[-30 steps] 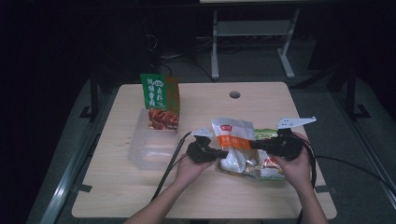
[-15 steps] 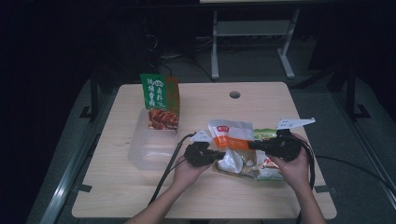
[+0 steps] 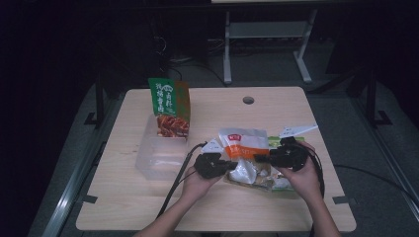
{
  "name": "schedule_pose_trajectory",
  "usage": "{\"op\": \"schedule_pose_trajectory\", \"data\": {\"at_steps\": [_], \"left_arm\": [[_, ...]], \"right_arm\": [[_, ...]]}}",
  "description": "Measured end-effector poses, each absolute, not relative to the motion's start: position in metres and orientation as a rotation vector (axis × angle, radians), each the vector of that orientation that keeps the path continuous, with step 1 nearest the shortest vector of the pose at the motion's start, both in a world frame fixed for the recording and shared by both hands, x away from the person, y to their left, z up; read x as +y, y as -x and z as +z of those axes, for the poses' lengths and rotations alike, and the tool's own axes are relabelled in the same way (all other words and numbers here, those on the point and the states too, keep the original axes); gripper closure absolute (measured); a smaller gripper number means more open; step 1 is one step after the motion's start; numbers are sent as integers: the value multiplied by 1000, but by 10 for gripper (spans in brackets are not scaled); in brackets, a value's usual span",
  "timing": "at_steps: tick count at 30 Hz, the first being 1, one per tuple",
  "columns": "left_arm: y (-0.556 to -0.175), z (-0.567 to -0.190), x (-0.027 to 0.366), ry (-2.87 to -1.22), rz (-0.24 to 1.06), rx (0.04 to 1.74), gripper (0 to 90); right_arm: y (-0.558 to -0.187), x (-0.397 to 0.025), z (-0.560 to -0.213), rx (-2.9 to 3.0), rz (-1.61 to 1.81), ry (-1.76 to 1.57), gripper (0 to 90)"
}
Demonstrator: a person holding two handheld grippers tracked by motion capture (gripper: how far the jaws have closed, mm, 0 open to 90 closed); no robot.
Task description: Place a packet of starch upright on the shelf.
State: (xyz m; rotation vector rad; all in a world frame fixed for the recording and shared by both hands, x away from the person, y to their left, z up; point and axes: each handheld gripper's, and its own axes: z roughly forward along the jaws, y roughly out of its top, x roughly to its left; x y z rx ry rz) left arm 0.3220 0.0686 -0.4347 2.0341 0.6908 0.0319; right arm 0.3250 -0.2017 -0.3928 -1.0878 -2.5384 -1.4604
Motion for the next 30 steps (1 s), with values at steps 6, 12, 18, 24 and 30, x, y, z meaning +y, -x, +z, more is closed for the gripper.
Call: {"op": "schedule_pose_trajectory", "data": {"at_steps": [6, 12, 18, 24, 30], "left_arm": [[-319, -434, 69, -2049, 52, 678, 897], [-316, -432, 75, -2058, 62, 693, 832], [-303, -431, 82, -2084, 81, 682, 695], [-291, -430, 88, -2088, 70, 659, 650], [-282, -425, 97, -2094, 66, 626, 622]], "right_arm": [[-325, -196, -394, -2564, -1429, 1088, 893], [-320, -195, -390, -2570, -1449, 1073, 897], [-311, -194, -383, -2588, -1492, 1039, 898], [-304, -196, -375, -2610, -1528, 1035, 899], [-304, -196, -369, -2625, -1539, 1050, 899]]}}
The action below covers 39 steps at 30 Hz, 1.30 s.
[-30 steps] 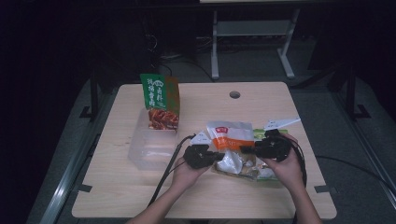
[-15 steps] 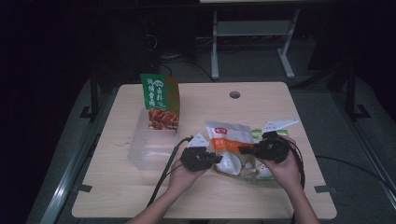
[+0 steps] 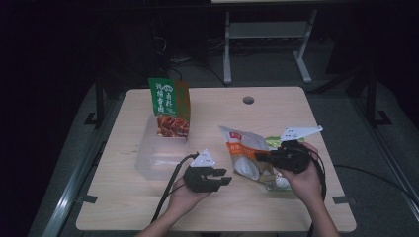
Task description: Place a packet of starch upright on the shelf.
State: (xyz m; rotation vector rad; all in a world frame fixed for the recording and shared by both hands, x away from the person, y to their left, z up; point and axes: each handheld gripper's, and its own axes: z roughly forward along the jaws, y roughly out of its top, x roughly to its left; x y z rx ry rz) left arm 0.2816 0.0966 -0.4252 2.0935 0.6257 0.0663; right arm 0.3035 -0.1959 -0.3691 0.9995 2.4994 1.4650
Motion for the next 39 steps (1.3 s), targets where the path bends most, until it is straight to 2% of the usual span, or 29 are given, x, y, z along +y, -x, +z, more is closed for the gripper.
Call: {"op": "schedule_pose_trajectory", "data": {"at_steps": [8, 20, 39], "left_arm": [[-266, -430, 108, -2145, 61, 594, 585], [-253, -437, 134, -2107, 46, 616, 552], [-245, -437, 136, -2109, 71, 569, 514]], "right_arm": [[-306, -190, -364, 2507, 1453, -990, 899], [-314, -168, -340, 2519, 1479, -956, 900], [-333, -128, -316, 2543, 1535, -888, 900]]}}
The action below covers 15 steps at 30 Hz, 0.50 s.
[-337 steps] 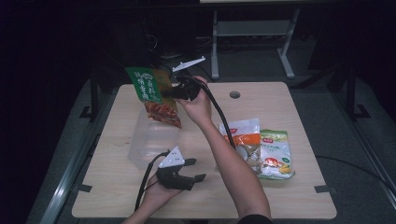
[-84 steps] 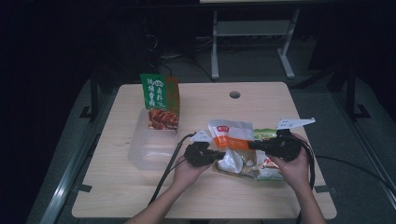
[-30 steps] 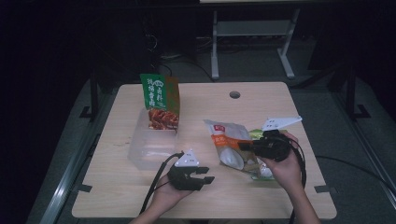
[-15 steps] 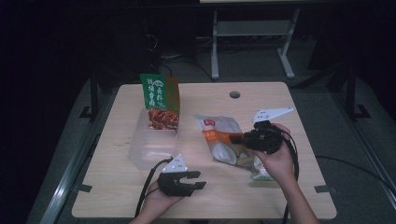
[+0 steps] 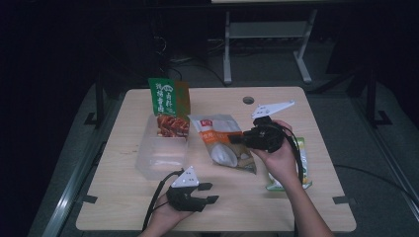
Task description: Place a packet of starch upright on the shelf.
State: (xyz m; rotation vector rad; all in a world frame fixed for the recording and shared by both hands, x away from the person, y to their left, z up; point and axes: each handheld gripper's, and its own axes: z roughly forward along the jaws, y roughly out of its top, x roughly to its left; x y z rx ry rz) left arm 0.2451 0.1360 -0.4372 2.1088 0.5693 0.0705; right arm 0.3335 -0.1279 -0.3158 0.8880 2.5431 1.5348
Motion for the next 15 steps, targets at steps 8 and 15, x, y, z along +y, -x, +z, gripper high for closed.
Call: {"op": "schedule_pose_trajectory", "data": {"at_steps": [8, 15], "left_arm": [[-246, -437, 138, -2098, 68, 573, 506], [-247, -437, 139, -2116, 72, 559, 498]], "right_arm": [[-343, -116, -312, 2553, 1559, -878, 900], [-352, -106, -303, 2568, 1550, -859, 900]]}}
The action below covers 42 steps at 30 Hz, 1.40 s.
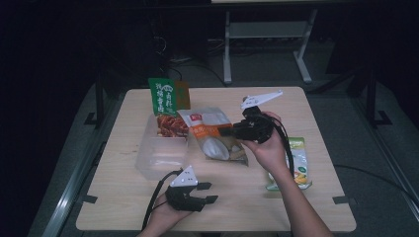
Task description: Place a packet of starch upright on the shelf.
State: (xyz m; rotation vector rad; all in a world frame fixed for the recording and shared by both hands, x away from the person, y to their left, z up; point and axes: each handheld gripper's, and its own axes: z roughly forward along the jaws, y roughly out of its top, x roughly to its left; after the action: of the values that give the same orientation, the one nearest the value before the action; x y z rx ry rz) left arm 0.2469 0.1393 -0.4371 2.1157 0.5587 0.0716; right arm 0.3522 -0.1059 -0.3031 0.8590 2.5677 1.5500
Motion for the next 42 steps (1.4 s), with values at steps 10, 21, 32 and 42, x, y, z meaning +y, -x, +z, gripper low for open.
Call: {"op": "schedule_pose_trajectory", "data": {"at_steps": [10, 21, 32, 42], "left_arm": [[-244, -437, 139, -2113, 56, 558, 495], [-245, -436, 142, -2096, 58, 564, 479], [-246, -435, 144, -2091, 63, 569, 444], [-247, -434, 146, -2092, 66, 558, 442]], "right_arm": [[-362, -84, -289, 2577, 1572, -811, 900], [-376, -59, -284, 2598, 1577, -765, 900], [-388, -26, -280, 2622, 1580, -718, 900], [-404, 10, -276, 2641, 1601, -674, 899]]}}
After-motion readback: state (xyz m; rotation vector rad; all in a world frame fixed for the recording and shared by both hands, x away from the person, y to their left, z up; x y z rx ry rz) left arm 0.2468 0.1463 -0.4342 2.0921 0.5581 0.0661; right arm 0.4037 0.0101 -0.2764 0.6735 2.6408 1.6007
